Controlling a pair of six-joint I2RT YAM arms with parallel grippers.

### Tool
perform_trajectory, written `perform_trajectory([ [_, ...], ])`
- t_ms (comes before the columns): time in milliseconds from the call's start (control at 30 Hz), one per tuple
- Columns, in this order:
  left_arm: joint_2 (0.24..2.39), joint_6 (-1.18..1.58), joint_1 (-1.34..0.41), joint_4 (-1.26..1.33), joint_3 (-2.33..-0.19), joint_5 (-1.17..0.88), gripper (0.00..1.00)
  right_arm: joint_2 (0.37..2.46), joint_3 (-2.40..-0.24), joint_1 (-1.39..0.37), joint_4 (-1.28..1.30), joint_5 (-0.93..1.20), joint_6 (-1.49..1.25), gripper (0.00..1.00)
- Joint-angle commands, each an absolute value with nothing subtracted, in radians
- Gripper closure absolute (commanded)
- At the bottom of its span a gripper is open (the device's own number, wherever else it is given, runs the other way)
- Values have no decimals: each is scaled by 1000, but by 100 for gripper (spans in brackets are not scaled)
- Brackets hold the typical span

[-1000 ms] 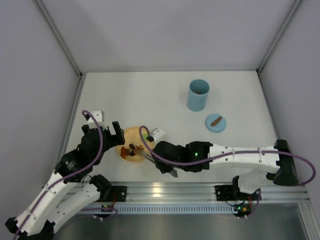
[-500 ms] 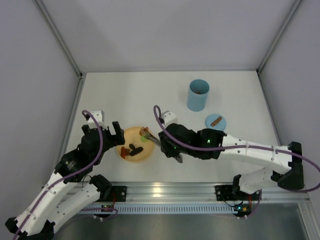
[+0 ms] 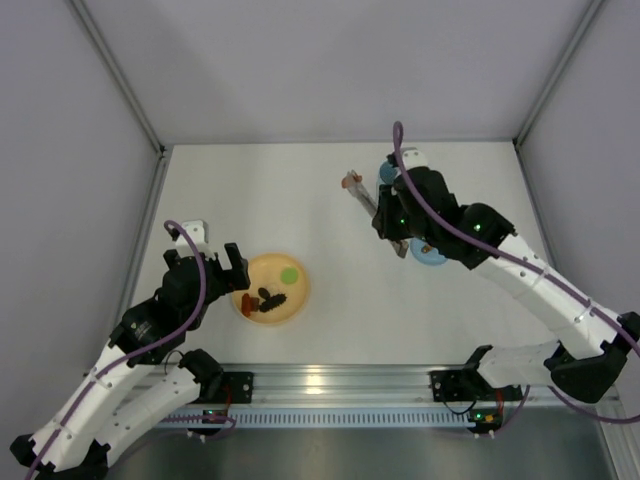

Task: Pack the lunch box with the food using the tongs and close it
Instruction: Place the fake food in the packing box.

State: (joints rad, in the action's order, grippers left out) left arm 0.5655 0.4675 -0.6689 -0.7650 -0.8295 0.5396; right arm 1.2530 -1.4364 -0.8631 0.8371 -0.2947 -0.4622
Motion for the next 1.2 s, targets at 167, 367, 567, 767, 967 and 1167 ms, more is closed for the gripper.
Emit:
perform_trajectory([
  [167, 561, 469, -675, -752, -830, 548, 1, 1227, -1511, -620, 854, -256, -385, 82],
  [367, 563, 469, -678, -752, -830, 548, 1, 1247, -1470, -506, 812, -224, -368, 83],
  [567, 565, 471, -680, -753, -830, 549, 1, 1273, -1439, -448, 785, -203, -354, 83],
  [767, 572, 469, -680, -752, -830, 549, 1, 1273, -1407, -446, 773, -189, -353, 79],
  [967, 572, 469, -680, -752, -830, 549, 1, 1269, -1404, -445, 773, -190, -348, 69],
  [1167, 571, 469, -680, -752, -830, 548, 1, 1269, -1414, -445, 784, -209, -344, 61],
])
